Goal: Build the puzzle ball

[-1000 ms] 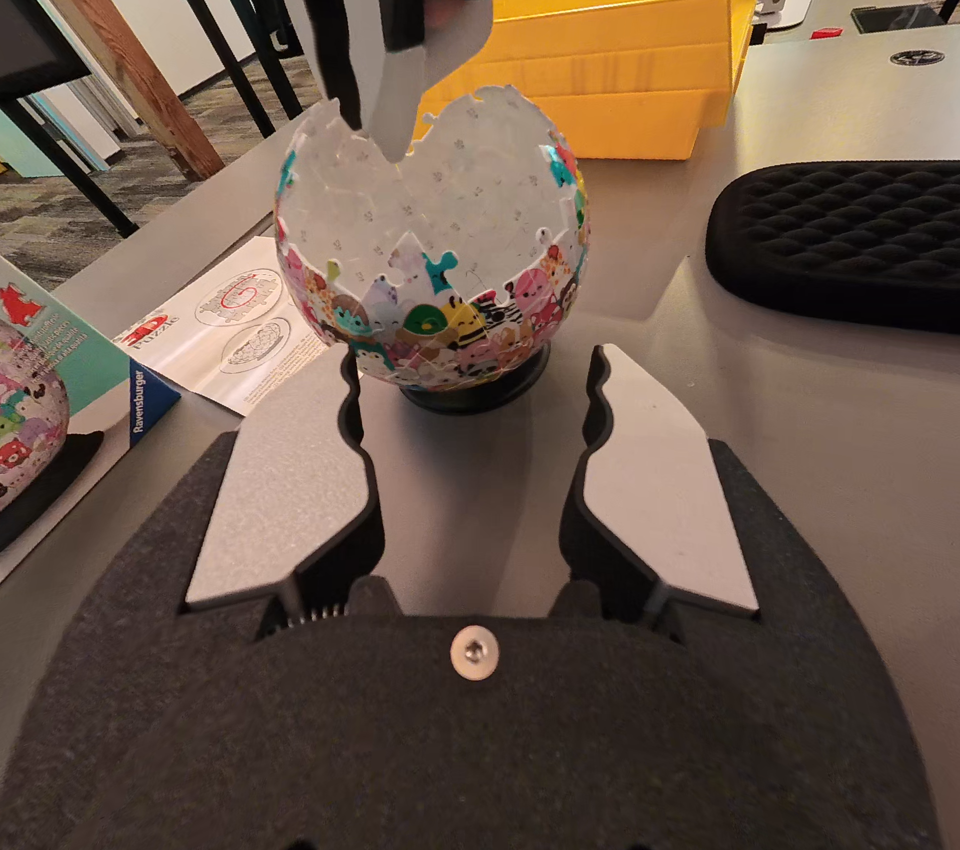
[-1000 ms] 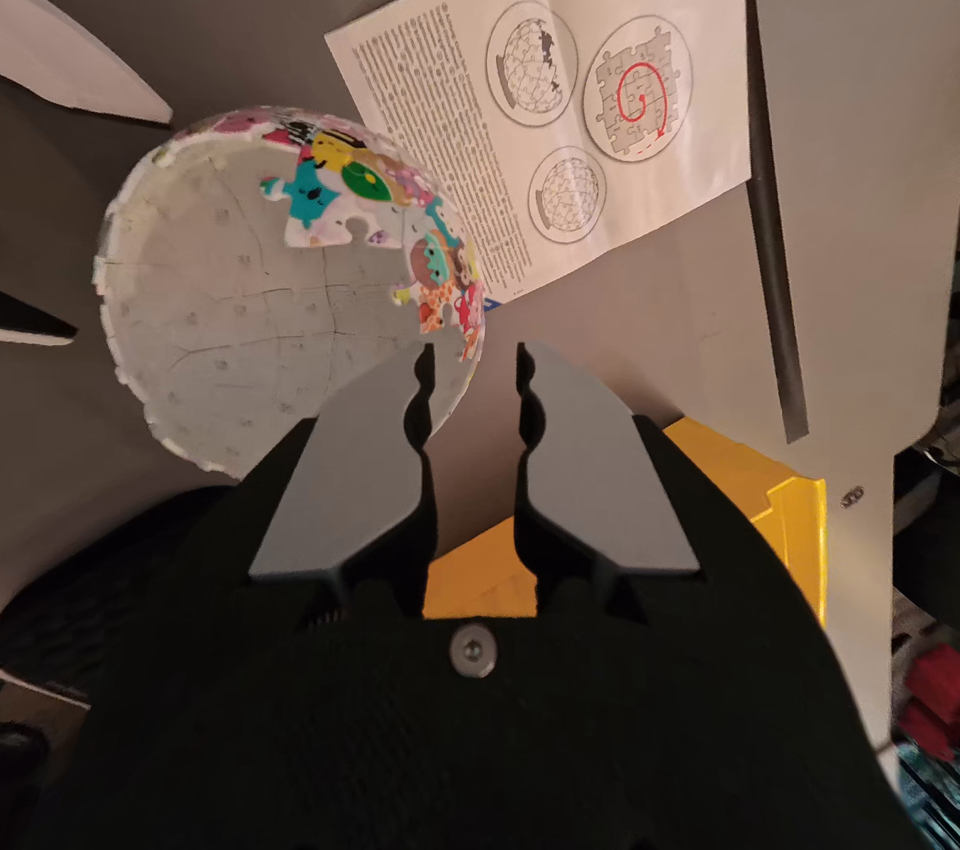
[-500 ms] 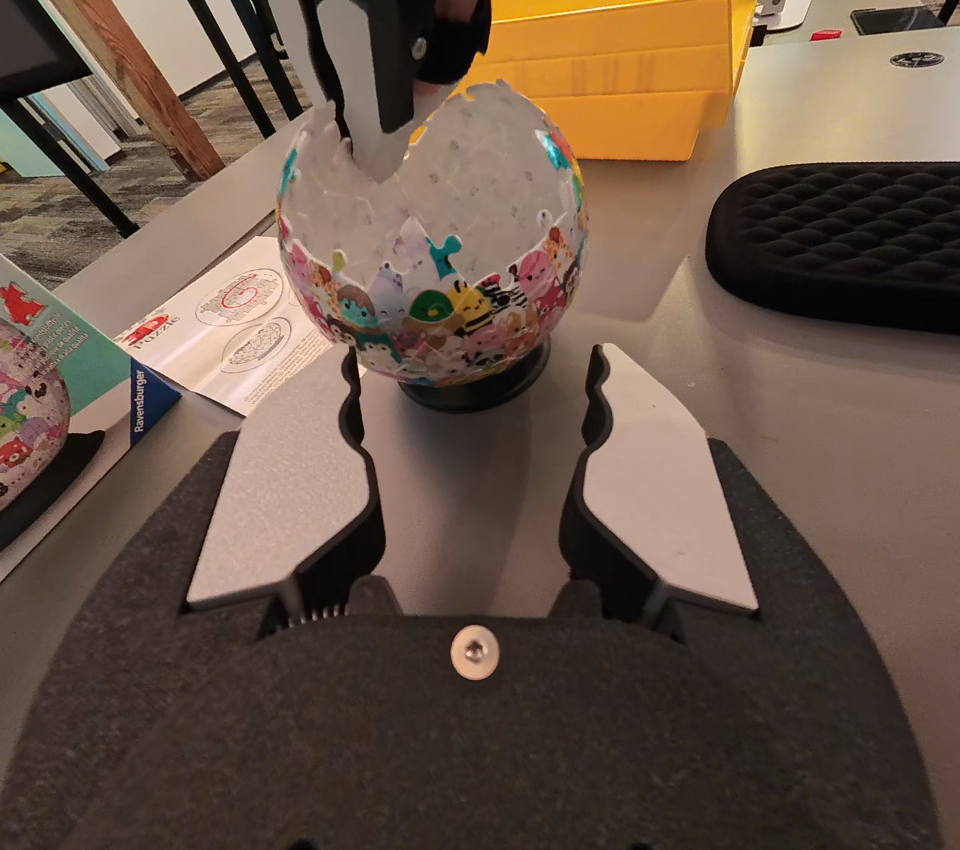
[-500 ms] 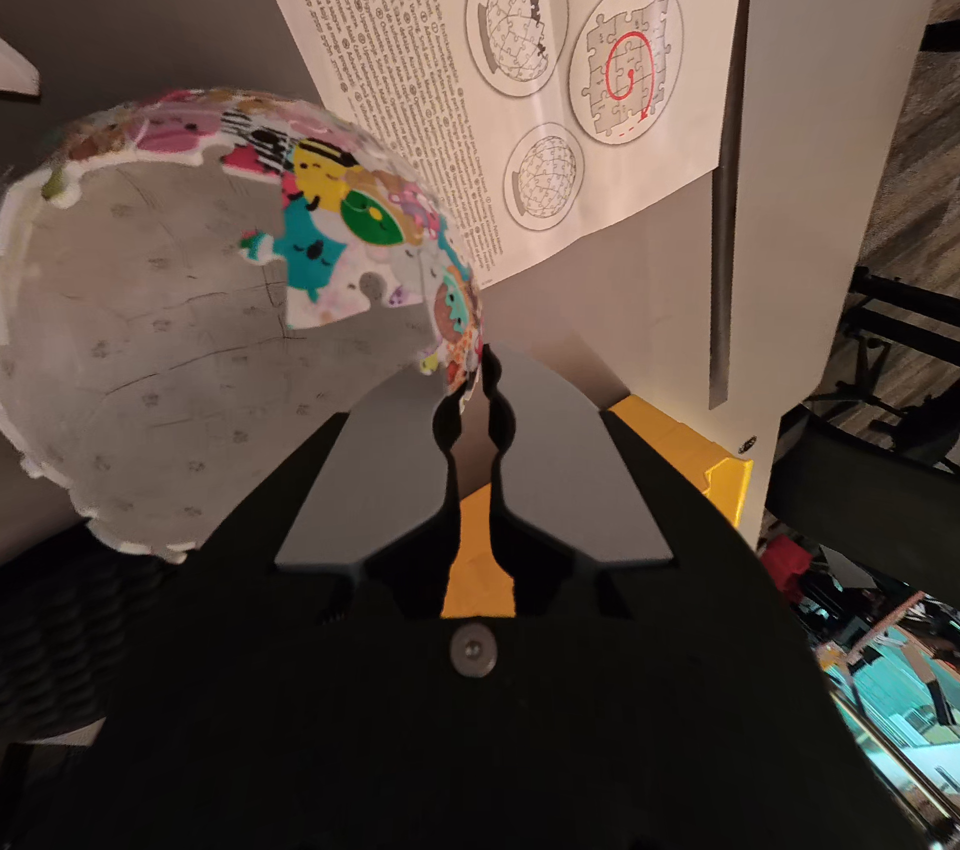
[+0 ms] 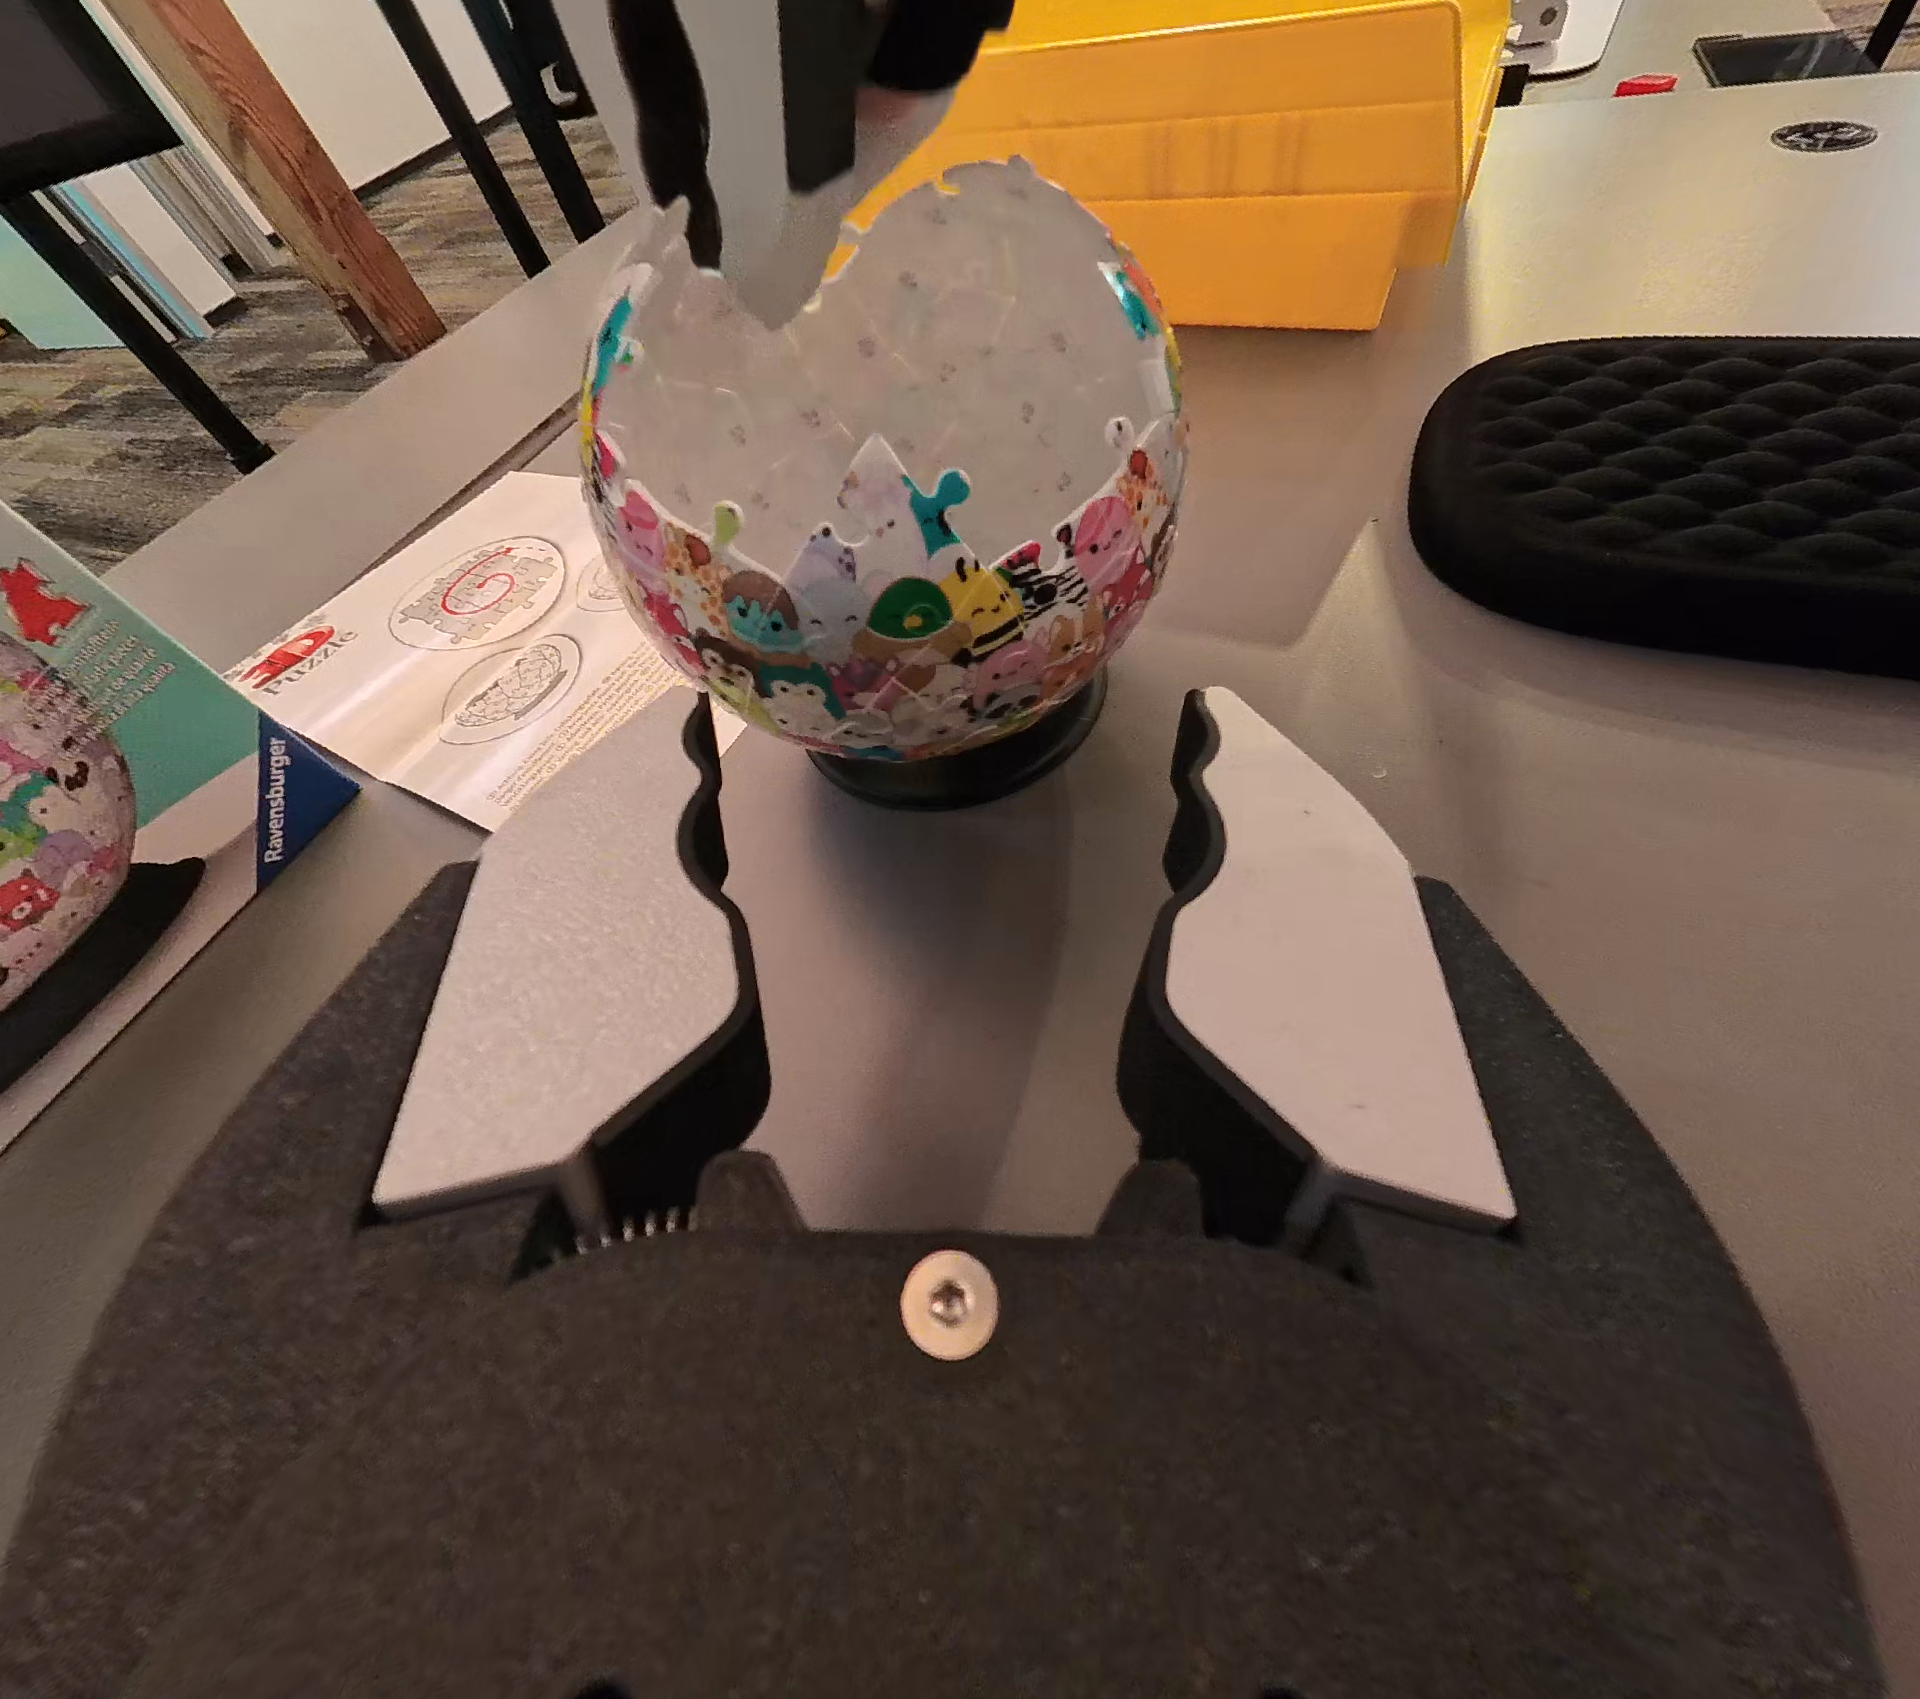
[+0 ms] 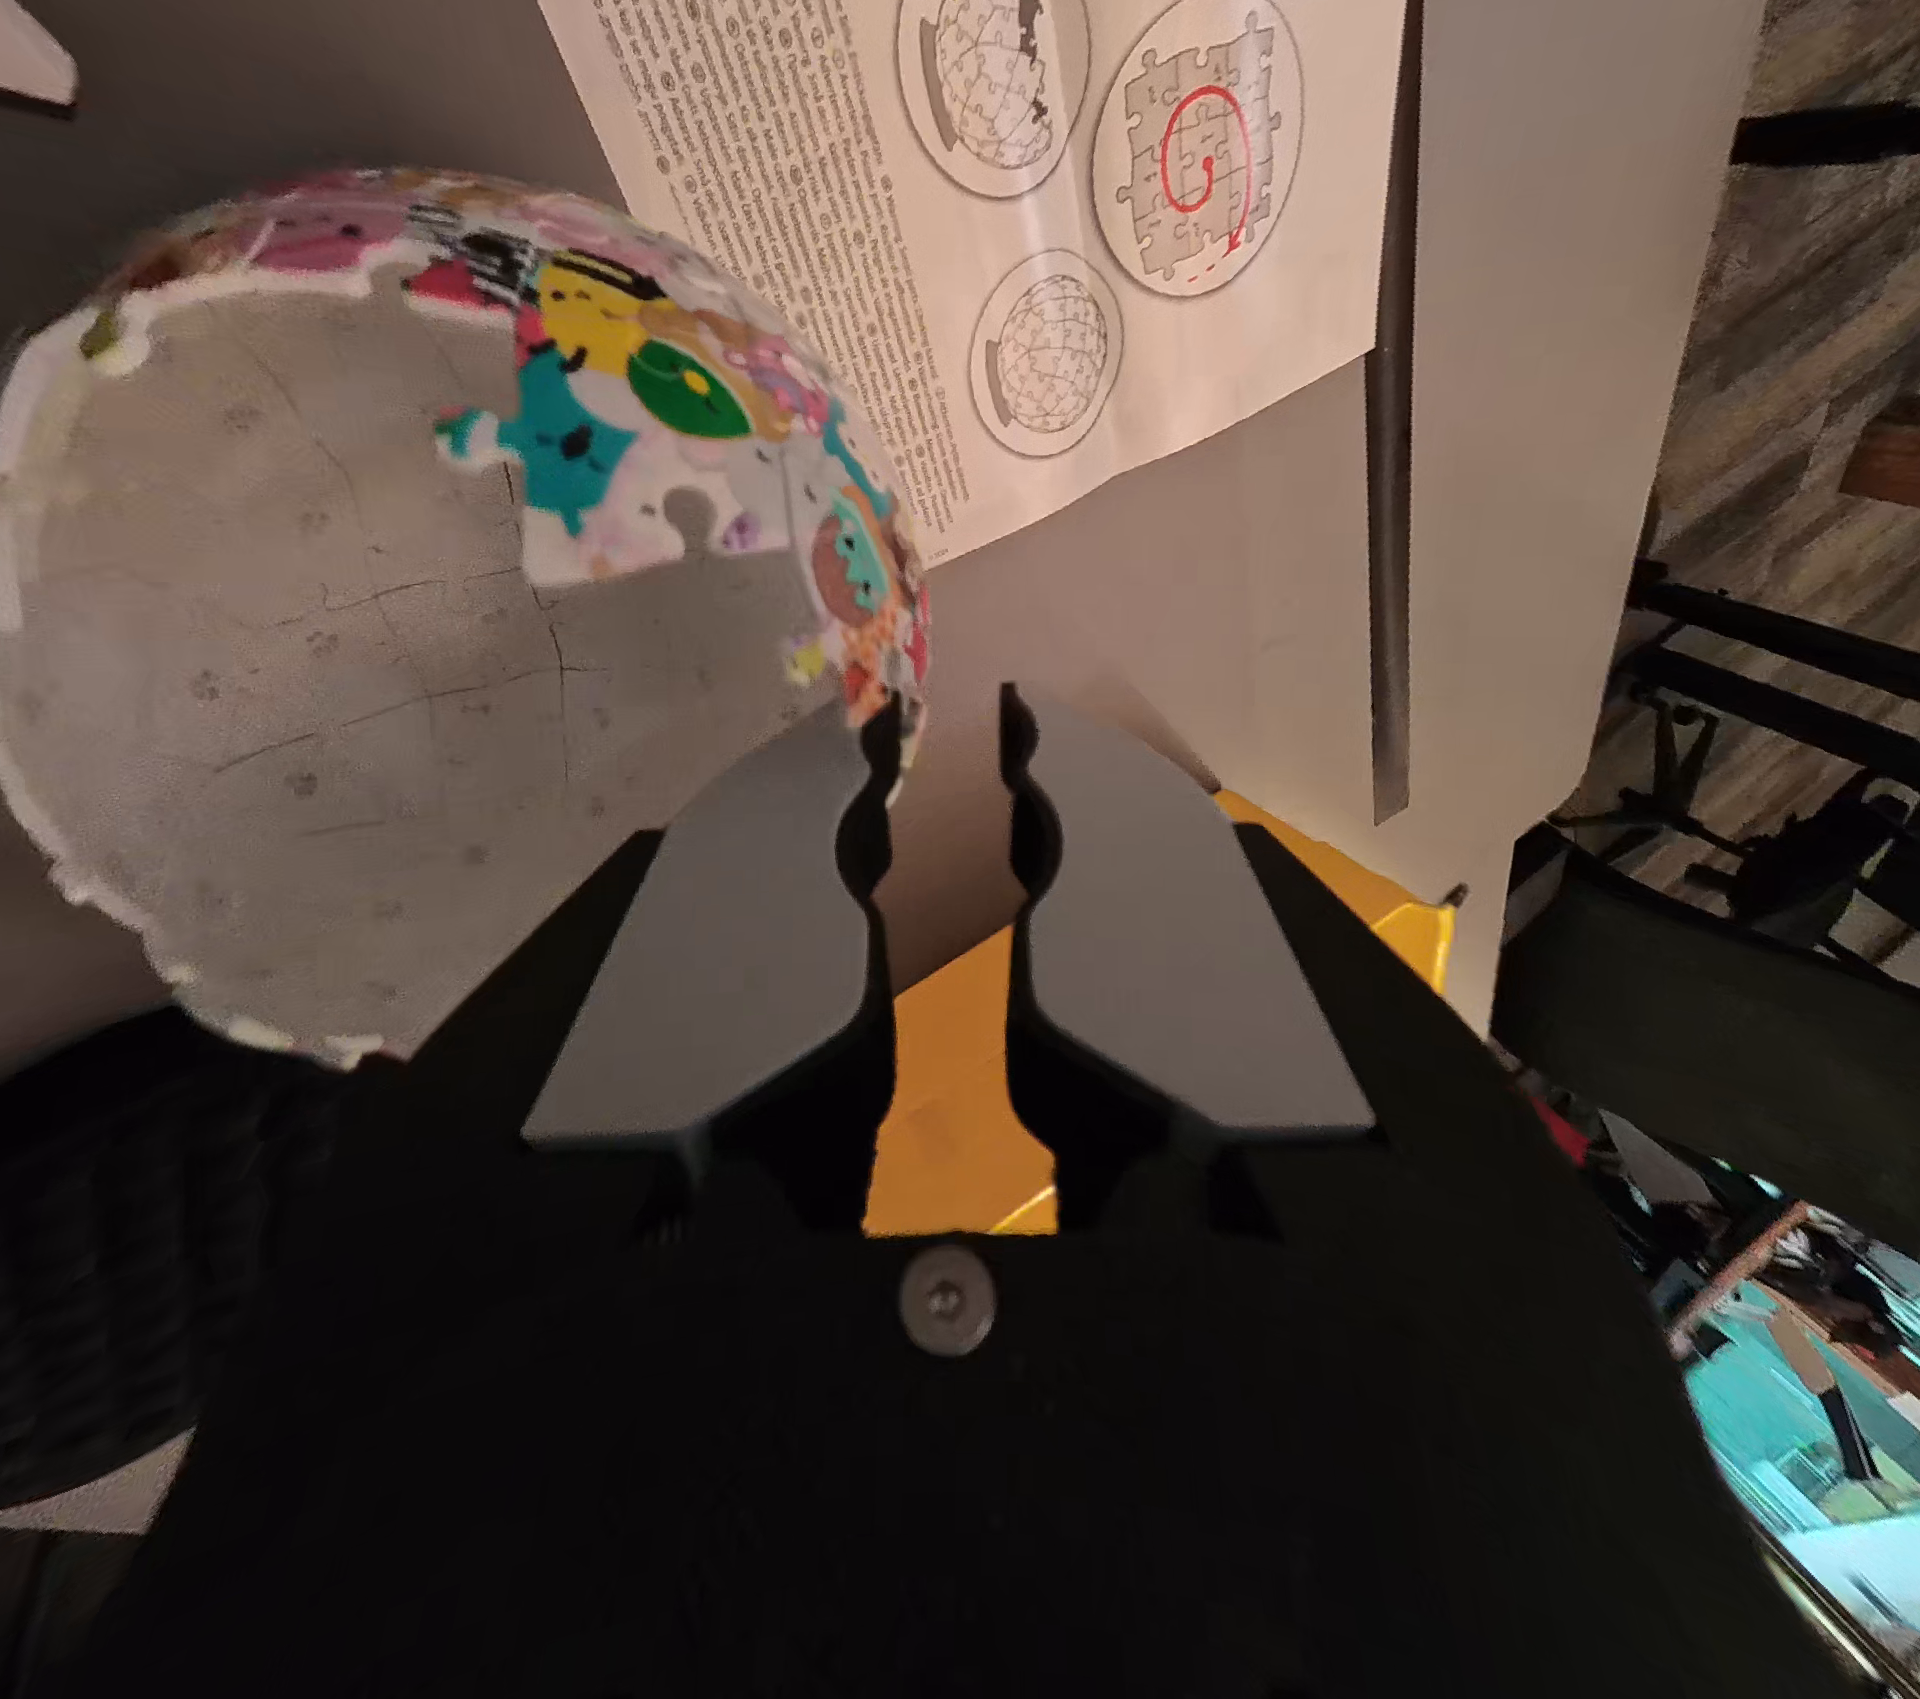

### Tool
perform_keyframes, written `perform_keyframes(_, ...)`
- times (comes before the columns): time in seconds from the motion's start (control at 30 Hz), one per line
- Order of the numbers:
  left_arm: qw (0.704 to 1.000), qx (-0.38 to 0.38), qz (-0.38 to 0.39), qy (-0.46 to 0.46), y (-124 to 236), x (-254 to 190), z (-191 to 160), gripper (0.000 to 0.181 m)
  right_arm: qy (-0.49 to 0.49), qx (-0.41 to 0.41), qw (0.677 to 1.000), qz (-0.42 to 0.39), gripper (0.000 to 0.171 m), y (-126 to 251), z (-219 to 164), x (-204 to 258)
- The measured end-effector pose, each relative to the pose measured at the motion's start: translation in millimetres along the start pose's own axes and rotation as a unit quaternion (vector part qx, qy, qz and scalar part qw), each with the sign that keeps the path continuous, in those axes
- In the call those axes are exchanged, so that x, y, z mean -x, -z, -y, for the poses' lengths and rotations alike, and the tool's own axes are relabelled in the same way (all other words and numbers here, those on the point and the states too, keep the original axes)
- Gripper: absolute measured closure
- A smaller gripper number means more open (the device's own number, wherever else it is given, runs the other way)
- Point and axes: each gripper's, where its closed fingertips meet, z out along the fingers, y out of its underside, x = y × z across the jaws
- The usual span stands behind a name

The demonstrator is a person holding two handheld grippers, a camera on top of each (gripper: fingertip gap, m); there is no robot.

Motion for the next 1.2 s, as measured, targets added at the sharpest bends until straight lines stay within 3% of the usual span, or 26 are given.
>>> perform_keyframes(0.27, 1.000, 0.002, 0.000, 0.001, 0, 0, 0, 0.098, -0.030, -0.094, 0.992, 0.079, 0.149, 28, 1, 2)
perform_keyframes(0.63, 1.000, 0.000, 0.000, 0.003, 0, 1, 0, 0.098, -0.025, -0.018, 0.998, 0.060, 0.156, -4, -4, 4)
perform_keyframes(0.77, 1.000, -0.001, 0.000, 0.004, 0, 1, 0, 0.098, -0.033, -0.009, 0.998, 0.060, 0.164, -5, -3, 6)
perform_keyframes(1.2, 1.000, 0.000, 0.001, 0.003, 0, 1, 0, 0.098, -0.008, 0.001, 1.000, 0.014, 0.167, -6, -3, 4)
